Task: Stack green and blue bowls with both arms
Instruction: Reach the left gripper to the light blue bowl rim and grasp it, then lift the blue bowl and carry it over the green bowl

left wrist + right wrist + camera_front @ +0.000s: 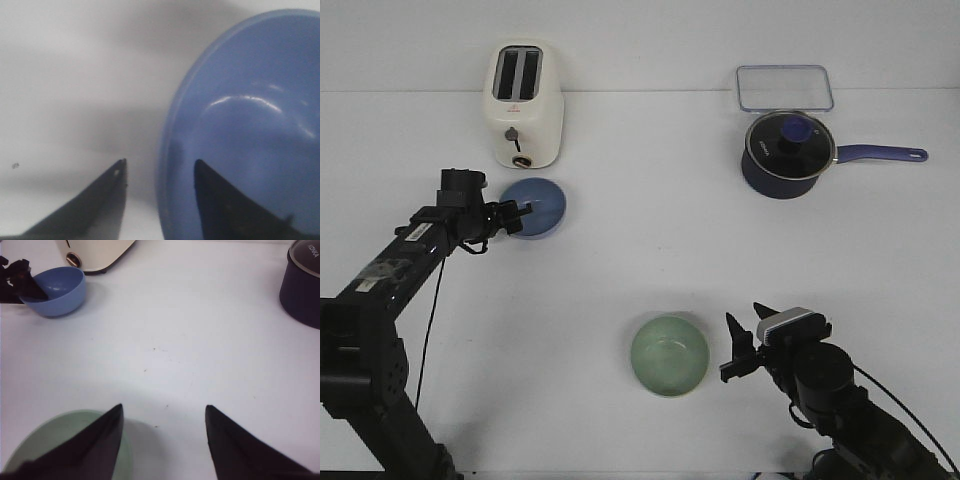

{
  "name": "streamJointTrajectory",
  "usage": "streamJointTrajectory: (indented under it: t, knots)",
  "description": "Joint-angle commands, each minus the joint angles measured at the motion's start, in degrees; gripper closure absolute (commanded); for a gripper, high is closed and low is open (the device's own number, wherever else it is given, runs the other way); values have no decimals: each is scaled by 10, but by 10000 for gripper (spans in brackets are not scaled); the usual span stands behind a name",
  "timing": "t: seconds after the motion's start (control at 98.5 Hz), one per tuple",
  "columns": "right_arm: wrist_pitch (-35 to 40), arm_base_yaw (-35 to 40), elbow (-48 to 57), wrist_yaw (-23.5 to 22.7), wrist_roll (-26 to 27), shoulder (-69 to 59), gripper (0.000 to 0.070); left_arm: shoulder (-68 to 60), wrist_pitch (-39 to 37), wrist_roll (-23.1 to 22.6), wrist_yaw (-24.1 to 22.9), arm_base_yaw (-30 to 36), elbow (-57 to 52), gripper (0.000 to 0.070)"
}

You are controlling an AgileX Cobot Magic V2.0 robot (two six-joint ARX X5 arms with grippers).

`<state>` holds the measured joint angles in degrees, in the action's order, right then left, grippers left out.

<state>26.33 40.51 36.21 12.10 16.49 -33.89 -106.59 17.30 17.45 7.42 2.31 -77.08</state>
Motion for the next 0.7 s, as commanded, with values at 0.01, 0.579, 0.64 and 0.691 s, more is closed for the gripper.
streamJointTrajectory:
  t: [0.01,0.579,0.64,0.691]
  knots:
    - [-5,6,2,2,-5,-3,362,-8,-7,-16,-2,2,-14,694]
    - [-5,6,2,19,-5,-3,362,270,77,-45,43,159,57,691]
    - [-5,6,2,19,-5,-3,362,303,67,-27,44,206,92,691]
    - [-5,6,2,19,-5,-3,362,322,55,-9,44,249,120,691]
